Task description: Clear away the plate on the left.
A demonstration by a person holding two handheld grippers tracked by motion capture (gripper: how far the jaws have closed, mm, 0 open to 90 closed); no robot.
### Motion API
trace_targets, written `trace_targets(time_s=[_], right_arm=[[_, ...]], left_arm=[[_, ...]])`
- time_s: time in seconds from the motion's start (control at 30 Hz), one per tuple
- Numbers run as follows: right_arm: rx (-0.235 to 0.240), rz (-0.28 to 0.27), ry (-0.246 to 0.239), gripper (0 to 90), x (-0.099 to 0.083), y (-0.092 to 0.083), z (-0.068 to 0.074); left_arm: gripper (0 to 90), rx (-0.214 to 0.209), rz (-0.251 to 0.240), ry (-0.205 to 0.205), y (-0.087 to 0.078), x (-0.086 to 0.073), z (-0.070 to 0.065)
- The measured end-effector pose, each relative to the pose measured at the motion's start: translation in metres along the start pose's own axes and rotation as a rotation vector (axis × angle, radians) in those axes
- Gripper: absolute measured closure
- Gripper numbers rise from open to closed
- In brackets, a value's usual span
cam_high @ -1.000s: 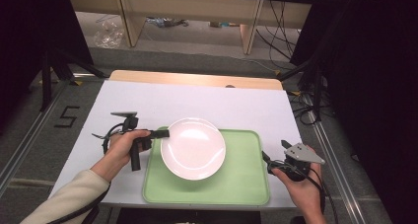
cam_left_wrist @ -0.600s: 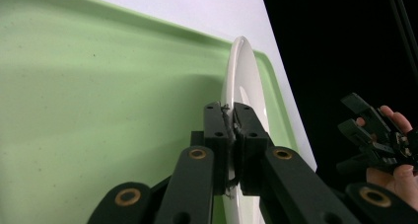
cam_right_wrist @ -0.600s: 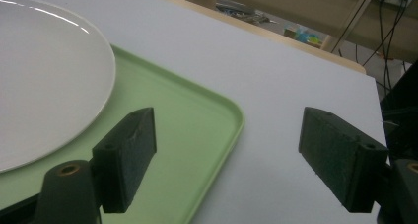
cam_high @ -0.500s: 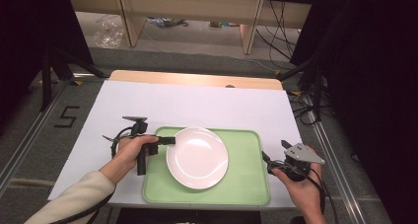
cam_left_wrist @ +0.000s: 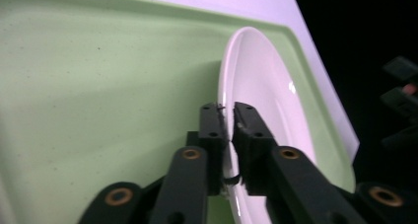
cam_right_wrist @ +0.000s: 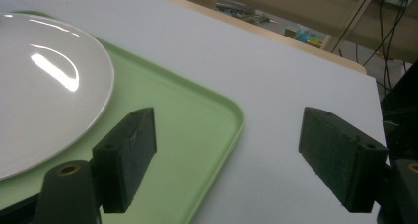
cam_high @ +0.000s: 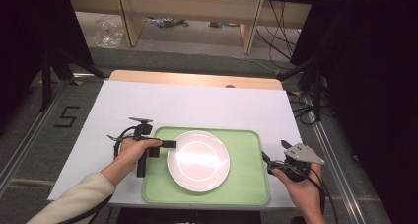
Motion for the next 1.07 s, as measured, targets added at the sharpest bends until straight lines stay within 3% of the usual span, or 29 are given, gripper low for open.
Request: trace_targets(time_s=[0.03,0.07,0.13,0.17,0.2,0.27,0.37,0.4,0.47,0.5,0.57,0.6,0.73,0.93,1.07], right_arm=[[-0.01,-0.01,-0.01,23.0,0.0,0.0,-0.002],[-0.01,-0.01,-0.01,23.0,0.0,0.0,-0.002],[-0.009,-0.009,-0.011,23.0,0.0,0.0,-0.001],[-0.009,-0.009,-0.011,23.0,0.0,0.0,-0.001],[-0.009,-0.009,-0.012,23.0,0.0,0.0,-0.001],[-0.009,-0.009,-0.011,23.0,0.0,0.0,-0.001],[-0.01,-0.01,-0.01,23.0,0.0,0.0,-0.001],[-0.01,-0.01,-0.01,23.0,0.0,0.0,-0.001],[-0.01,-0.011,-0.01,23.0,0.001,0.0,-0.001],[-0.01,-0.011,-0.011,23.0,0.001,0.0,-0.001],[-0.01,-0.011,-0.009,23.0,0.001,0.0,-0.001],[-0.006,-0.008,-0.004,23.0,0.0,-0.001,-0.001],[0.0,-0.005,0.005,23.0,0.0,-0.001,0.0],[0.001,-0.004,0.001,22.9,0.0,-0.001,0.0],[-0.01,-0.018,-0.009,23.0,0.001,0.001,-0.002]], left_arm=[[74.1,0.037,-0.006,0.032,0.0,0.0,-0.001],[70.7,0.037,-0.006,0.032,0.0,0.0,-0.001],[65.7,0.07,-0.023,0.078,-0.001,0.001,-0.002],[63.2,0.04,-0.061,0.113,-0.003,0.005,-0.006],[59.0,0.04,-0.061,0.113,-0.003,0.005,-0.006],[54.2,0.033,-0.09,0.196,-0.006,0.007,-0.012],[40.7,0.051,-0.127,0.372,-0.01,0.008,-0.02],[38.5,0.051,-0.127,0.372,-0.01,0.008,-0.02],[34.9,0.082,-0.172,0.467,-0.016,0.01,-0.029],[33.2,0.082,-0.172,0.467,-0.016,0.01,-0.029],[29.9,0.085,-0.231,0.539,-0.022,0.012,-0.037],[27.5,0.085,-0.231,0.539,-0.022,0.012,-0.037],[22.1,0.119,-0.301,0.668,-0.033,0.011,-0.046],[20.7,0.104,-0.34,0.684,-0.046,0.004,-0.047],[22.5,0.117,-0.349,0.652,-0.056,0.0,-0.041]])
Point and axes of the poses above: each handheld gripper's, and its own axes: y roughly forward along the jaws, x roughly out of its top, z roughly to its left, the point moved 5 cm from there along y, roughly forward along the jaws, and after that the axes turned 3 degrees about z, right-handed, at the moved point
